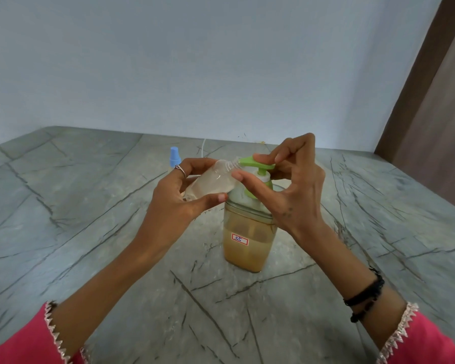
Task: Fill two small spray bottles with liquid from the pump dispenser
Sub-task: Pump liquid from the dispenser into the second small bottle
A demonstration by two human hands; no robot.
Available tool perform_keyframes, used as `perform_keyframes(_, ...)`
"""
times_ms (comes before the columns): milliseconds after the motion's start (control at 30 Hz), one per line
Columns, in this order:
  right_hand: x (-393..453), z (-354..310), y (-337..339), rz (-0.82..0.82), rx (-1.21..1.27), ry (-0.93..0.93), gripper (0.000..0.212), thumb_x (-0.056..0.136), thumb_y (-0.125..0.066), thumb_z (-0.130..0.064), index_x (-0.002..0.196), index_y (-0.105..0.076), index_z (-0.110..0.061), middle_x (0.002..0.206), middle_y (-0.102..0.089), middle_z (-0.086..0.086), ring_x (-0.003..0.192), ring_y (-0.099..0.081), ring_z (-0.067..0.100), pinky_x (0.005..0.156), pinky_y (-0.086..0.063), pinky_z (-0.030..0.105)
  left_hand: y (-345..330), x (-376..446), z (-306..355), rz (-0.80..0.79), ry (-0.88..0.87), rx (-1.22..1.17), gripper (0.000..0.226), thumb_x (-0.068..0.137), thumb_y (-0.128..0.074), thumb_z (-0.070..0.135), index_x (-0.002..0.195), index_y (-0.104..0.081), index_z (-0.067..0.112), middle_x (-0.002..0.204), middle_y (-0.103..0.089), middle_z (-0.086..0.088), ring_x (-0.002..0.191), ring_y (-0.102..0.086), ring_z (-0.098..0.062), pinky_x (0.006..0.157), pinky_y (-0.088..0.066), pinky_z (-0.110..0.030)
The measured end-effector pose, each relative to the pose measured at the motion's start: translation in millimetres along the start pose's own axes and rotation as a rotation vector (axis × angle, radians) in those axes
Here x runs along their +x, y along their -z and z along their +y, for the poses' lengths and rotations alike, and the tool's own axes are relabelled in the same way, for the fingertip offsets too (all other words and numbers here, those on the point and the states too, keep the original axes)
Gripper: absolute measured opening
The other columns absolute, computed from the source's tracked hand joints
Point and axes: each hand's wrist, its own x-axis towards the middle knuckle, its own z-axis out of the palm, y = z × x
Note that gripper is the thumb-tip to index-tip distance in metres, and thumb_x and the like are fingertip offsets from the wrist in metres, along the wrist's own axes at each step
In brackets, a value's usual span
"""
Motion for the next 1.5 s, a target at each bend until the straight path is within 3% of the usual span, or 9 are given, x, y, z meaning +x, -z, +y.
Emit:
perform_keyframes(100, -3, 0, 0, -0.018, -0.011, -0.002, 0.048, 0.071, -0.073, -0.044, 0.093, -0.034, -0.029, 0.087, -0.056, -0.029, 0.081, -0.069, 0.010, 0.060, -0.058, 0.032, -1, 0, 0, 0.014, -0.003, -0.029, 0.047, 0.057, -0.073, 0.034, 0.102, -0.060, 0.033, 0.103, -0.066, 0.010, 0.094, -0.065, -0.011, 0.073, -0.055, -0.021)
perform_keyframes(267, -7, 1, 0, 0.004, 0.038, -0.012, 0.034, 0.082, -0.064, -0.035, 0.099, -0.035, -0.026, 0.105, -0.058, -0.021, 0.069, -0.067, 0.011, 0.059, -0.057, 0.037, -3, 0, -5, 0.020, 0.016, -0.064, 0.047, 0.061, -0.083, 0.033, 0.101, -0.059, 0.034, 0.104, -0.065, 0.010, 0.093, -0.065, -0.008, 0.078, -0.056, -0.030)
perform_keyframes(400, -9, 3, 0, 0.012, 0.104, -0.039, 0.022, 0.089, -0.056, -0.028, 0.101, -0.037, -0.032, 0.104, -0.061, -0.020, 0.068, -0.067, 0.007, 0.059, -0.055, 0.030, -6, -3, -9, 0.019, 0.043, -0.146, 0.042, 0.063, -0.075, 0.030, 0.102, -0.058, 0.028, 0.110, -0.064, 0.004, 0.093, -0.065, -0.005, 0.074, -0.052, -0.021)
perform_keyframes(533, -10, 5, 0, 0.007, 0.129, -0.034, 0.023, 0.091, -0.052, -0.025, 0.102, -0.035, -0.037, 0.106, -0.062, -0.019, 0.071, -0.068, 0.002, 0.064, -0.051, 0.014, -10, -6, -11, 0.018, 0.078, -0.222, 0.043, 0.065, -0.067, 0.029, 0.106, -0.055, 0.024, 0.113, -0.061, 0.001, 0.090, -0.066, -0.005, 0.076, -0.054, -0.027)
perform_keyframes(733, -12, 5, 1, 0.003, 0.134, -0.054, 0.024, 0.090, -0.052, -0.028, 0.101, -0.035, -0.042, 0.107, -0.063, -0.029, 0.072, -0.069, 0.006, 0.066, -0.052, 0.018, -13, -8, -11, 0.029, 0.068, -0.283, 0.040, 0.066, -0.073, 0.027, 0.101, -0.052, 0.025, 0.103, -0.061, 0.008, 0.089, -0.066, -0.007, 0.082, -0.054, -0.040)
perform_keyframes(967, -17, 5, 2, -0.014, 0.122, -0.077, 0.020, 0.090, -0.052, -0.030, 0.103, -0.039, -0.036, 0.113, -0.062, -0.016, 0.080, -0.068, 0.015, 0.070, -0.056, 0.040, -16, -6, -16, 0.074, 0.025, -0.240, 0.042, 0.063, -0.072, 0.026, 0.097, -0.047, 0.030, 0.113, -0.056, 0.002, 0.091, -0.065, -0.010, 0.074, -0.053, -0.029)
perform_keyframes(1100, -20, 4, 3, -0.027, 0.114, -0.076, 0.030, 0.089, -0.054, -0.031, 0.107, -0.038, -0.050, 0.116, -0.063, -0.001, 0.093, -0.067, 0.017, 0.074, -0.056, 0.039, -17, -5, -16, 0.090, 0.024, -0.246, 0.043, 0.061, -0.073, 0.026, 0.096, -0.047, 0.029, 0.111, -0.056, 0.003, 0.088, -0.066, -0.010, 0.069, -0.051, -0.025)
perform_keyframes(1233, -24, 6, 2, -0.058, 0.105, -0.027, 0.028, 0.088, -0.054, -0.030, 0.110, -0.037, -0.025, 0.125, -0.054, -0.008, 0.103, -0.062, 0.011, 0.077, -0.055, 0.036, -16, -4, -17, 0.077, 0.032, -0.253, 0.051, 0.057, -0.079, 0.032, 0.097, -0.048, 0.028, 0.113, -0.056, 0.000, 0.092, -0.065, -0.014, 0.071, -0.051, -0.027)
perform_keyframes(1500, -27, 9, 4, -0.119, 0.131, 0.024, 0.039, 0.086, -0.058, -0.026, 0.118, -0.036, -0.022, 0.142, -0.046, 0.003, 0.112, -0.061, 0.017, 0.084, -0.053, 0.037, -13, -4, -12, 0.089, -0.010, -0.188, 0.046, 0.060, -0.077, 0.025, 0.099, -0.053, 0.027, 0.108, -0.060, 0.005, 0.089, -0.066, -0.005, 0.068, -0.052, -0.020)
